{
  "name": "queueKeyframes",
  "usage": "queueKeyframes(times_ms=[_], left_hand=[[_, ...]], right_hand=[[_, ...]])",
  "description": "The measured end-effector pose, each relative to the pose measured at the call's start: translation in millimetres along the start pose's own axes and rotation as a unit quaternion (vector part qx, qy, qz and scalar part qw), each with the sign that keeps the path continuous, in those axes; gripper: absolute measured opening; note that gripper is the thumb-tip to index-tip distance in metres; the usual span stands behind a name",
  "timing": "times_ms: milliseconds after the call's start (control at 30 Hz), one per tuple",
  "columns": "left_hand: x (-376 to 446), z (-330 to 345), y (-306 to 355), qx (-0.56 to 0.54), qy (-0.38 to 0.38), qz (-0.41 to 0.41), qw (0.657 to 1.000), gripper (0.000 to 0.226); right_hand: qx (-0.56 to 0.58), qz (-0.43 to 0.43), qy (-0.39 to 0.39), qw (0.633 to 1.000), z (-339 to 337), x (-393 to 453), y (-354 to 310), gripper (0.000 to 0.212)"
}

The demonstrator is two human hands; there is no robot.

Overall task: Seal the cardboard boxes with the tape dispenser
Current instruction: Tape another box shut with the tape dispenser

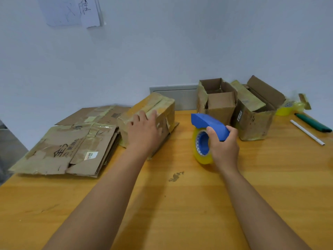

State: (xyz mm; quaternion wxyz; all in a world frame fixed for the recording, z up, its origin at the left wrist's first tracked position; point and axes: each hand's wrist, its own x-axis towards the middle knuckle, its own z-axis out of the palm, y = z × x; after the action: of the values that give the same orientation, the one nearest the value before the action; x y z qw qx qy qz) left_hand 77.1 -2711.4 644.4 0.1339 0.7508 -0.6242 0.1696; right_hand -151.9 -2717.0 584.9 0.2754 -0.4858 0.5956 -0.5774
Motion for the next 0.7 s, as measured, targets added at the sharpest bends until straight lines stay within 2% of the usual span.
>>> queueKeyframes(times_ms=[100, 200, 400, 567, 700], left_hand=[[8.6, 2.5, 1.3, 0.009, -0.006, -0.008, 1.0, 0.038], [10.2, 3.2, -6.8, -0.002, 0.004, 0.004, 1.0, 0.037], [3.3, -0.9, -25.9, -0.055, 0.005, 0.006, 0.998, 0.069], [-1.4, 11.3, 23.5, -0.174, 0.043, 0.035, 0.983, 0.077], [10.7, 34.2, 49.5, -0.142, 0.053, -0.013, 0.988, 0.076]], right_hand=[[-0.01, -0.013, -0.006, 1.0, 0.1, -1.5, -0.2, 0.062], [-0.017, -0.023, -0.006, 1.0, -1.2, -4.6, 2.2, 0.061], [-0.022, -0.028, -0.003, 0.999, 1.3, -4.4, 1.3, 0.064], [-0.049, -0.054, -0.01, 0.997, 7.3, -9.7, -3.8, 0.067], [-0.066, -0.064, -0.005, 0.996, 8.0, -15.9, -5.8, 0.069]])
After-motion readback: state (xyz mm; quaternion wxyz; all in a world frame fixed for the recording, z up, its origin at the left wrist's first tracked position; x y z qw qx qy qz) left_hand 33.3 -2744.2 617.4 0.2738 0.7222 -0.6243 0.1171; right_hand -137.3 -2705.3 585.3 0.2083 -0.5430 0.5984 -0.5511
